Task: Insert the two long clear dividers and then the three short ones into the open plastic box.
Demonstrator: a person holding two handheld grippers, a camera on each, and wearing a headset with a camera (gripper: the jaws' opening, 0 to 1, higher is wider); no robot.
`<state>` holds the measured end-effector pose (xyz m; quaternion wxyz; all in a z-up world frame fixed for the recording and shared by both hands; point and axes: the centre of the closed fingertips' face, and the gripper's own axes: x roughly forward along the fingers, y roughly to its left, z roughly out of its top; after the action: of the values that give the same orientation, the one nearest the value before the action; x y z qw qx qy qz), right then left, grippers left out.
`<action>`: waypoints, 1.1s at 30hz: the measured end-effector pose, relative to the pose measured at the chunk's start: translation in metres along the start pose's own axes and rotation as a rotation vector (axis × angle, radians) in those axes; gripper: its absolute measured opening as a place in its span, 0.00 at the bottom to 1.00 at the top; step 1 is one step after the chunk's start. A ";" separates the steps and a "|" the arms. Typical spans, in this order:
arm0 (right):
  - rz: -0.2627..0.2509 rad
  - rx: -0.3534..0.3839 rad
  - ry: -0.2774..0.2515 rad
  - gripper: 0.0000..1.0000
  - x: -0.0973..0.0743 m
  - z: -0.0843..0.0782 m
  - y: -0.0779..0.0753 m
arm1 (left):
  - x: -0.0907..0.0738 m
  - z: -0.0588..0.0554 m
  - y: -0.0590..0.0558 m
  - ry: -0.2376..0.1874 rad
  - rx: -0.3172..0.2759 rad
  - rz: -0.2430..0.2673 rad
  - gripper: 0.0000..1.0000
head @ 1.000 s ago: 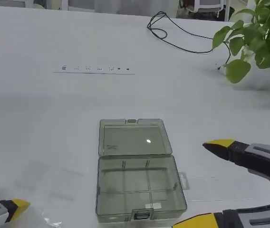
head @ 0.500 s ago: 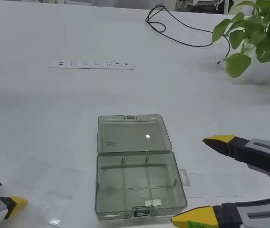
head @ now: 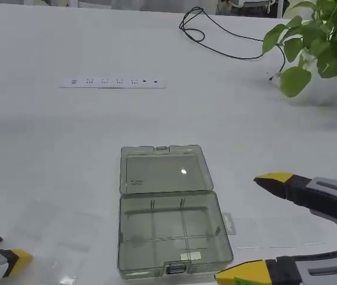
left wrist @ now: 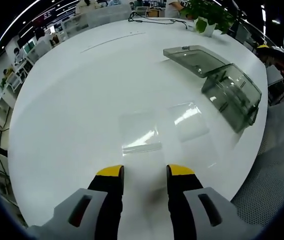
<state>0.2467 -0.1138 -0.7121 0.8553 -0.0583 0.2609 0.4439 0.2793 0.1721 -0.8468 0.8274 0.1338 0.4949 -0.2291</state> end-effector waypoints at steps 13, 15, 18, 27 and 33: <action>-0.061 0.096 0.019 0.84 0.000 -0.008 -0.012 | -0.001 0.002 0.001 0.003 -0.091 0.011 0.30; -0.073 0.109 0.015 0.82 0.000 -0.008 -0.013 | -0.001 0.001 0.001 0.007 -0.091 0.018 0.30; -0.097 0.112 0.011 0.80 0.001 -0.007 -0.016 | -0.002 0.001 0.001 0.004 -0.092 0.019 0.30; -0.103 0.114 0.029 0.77 0.014 -0.013 -0.005 | -0.006 0.004 -0.004 -0.053 -0.163 -0.016 0.30; -0.097 0.144 0.014 0.74 0.024 -0.009 0.001 | -0.015 0.017 -0.011 -0.144 -0.219 -0.050 0.30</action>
<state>0.2538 -0.0987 -0.7318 0.8759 -0.0123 0.2951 0.3816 0.2807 0.1587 -0.8249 0.8646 0.0135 0.4593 -0.2033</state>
